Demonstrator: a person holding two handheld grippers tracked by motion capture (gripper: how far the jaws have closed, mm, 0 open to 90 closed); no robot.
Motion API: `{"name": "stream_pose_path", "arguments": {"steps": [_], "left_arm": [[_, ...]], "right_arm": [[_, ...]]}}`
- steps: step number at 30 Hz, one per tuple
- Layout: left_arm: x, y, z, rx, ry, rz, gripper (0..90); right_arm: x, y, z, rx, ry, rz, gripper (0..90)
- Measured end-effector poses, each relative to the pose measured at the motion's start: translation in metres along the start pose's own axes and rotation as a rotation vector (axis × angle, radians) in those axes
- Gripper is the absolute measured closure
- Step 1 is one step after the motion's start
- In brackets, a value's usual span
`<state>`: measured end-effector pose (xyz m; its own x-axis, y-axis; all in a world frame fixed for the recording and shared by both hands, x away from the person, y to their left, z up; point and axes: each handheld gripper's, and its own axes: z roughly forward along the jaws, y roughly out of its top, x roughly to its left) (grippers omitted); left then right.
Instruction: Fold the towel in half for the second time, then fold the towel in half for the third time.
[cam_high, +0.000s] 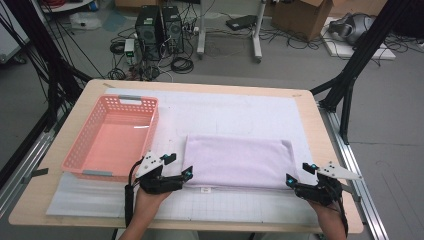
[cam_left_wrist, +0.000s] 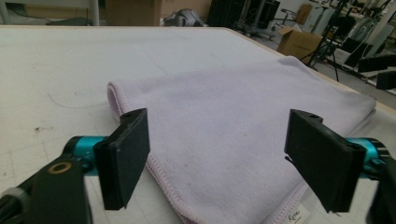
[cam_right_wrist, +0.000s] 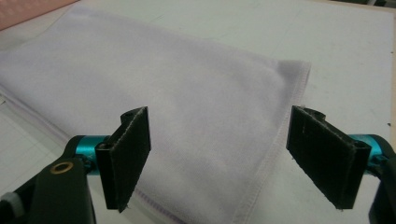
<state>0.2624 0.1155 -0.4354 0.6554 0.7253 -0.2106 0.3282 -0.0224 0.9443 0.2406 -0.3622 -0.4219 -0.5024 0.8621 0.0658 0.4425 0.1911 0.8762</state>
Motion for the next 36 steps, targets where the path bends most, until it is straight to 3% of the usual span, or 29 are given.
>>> {"name": "stream_pose_path", "arguments": {"steps": [15,19,26,31,36], "left_arm": [[0.0014,-0.0013,-0.002,0.029,0.022,0.003,25.5],[0.0033,-0.0033,-0.0023,0.043,0.003,-0.026,27.2],[0.0042,-0.0046,0.0001,0.073,0.011,-0.035,27.2],[0.0032,-0.0047,0.002,0.098,0.027,-0.071,25.8],[0.0026,-0.0061,0.0043,0.136,0.04,-0.063,26.9]], "right_arm": [[0.0026,0.0005,0.0033,0.008,-0.007,-0.016,20.6],[0.0022,0.0015,0.005,0.003,-0.007,0.0,20.6],[0.003,0.0015,0.0073,0.013,-0.004,-0.005,20.6],[0.0032,0.0019,0.0064,0.017,0.0,-0.023,20.7],[0.0034,0.0015,0.0081,0.021,0.008,-0.024,20.6]]}}
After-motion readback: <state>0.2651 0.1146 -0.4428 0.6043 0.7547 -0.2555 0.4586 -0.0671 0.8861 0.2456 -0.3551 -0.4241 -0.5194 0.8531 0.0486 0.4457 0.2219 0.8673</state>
